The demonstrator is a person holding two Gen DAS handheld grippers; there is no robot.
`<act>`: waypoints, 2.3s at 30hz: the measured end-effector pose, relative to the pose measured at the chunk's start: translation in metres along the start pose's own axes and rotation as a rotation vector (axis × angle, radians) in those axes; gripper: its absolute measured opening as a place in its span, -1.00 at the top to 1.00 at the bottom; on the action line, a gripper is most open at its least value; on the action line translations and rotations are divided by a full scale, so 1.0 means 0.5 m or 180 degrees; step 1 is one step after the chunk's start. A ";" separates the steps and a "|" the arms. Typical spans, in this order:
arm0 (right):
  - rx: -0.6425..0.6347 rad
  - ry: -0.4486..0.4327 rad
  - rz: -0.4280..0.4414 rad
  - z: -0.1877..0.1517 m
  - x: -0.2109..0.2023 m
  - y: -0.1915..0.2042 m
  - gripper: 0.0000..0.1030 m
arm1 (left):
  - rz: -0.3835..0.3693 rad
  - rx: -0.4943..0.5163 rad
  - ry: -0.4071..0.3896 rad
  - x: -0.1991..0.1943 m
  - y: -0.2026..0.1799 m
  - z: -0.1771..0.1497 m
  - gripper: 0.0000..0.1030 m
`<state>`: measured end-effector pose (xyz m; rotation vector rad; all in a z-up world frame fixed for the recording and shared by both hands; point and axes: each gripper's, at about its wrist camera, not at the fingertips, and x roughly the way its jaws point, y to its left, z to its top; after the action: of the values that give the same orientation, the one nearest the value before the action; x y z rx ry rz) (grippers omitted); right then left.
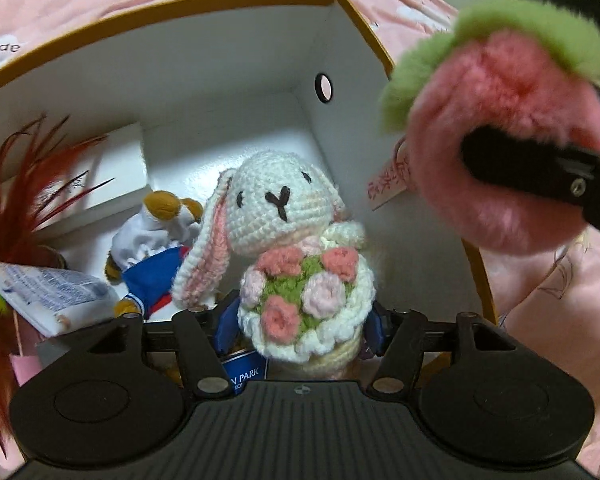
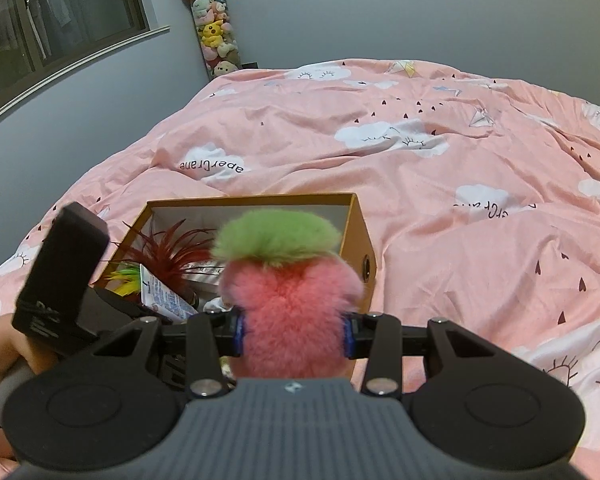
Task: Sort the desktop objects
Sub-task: 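Carry the crocheted bunny and pink fluffy ball over the shoebox with both grippers, then lower the bunny and open the left gripper while the right releases the pink ball into the shoebox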
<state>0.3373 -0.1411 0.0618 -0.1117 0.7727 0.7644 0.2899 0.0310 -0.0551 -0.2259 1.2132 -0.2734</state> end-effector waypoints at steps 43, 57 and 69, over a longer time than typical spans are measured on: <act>-0.0227 0.0192 0.0206 0.049 0.070 0.050 0.14 | 0.0056 -0.0185 -0.0795 -0.143 0.084 -0.002 0.14; -0.0370 0.0586 -0.0013 0.064 0.257 0.084 0.13 | 0.0352 -0.0384 -0.0878 -0.163 0.144 -0.018 0.14; -0.0408 0.0656 -0.0066 0.052 0.285 0.084 0.09 | 0.0358 -0.0377 -0.0928 -0.172 0.149 -0.023 0.14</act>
<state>0.3912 -0.0183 -0.0067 -0.3172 0.9161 0.7904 0.2577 0.1291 -0.0061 -0.2887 0.9496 -0.0670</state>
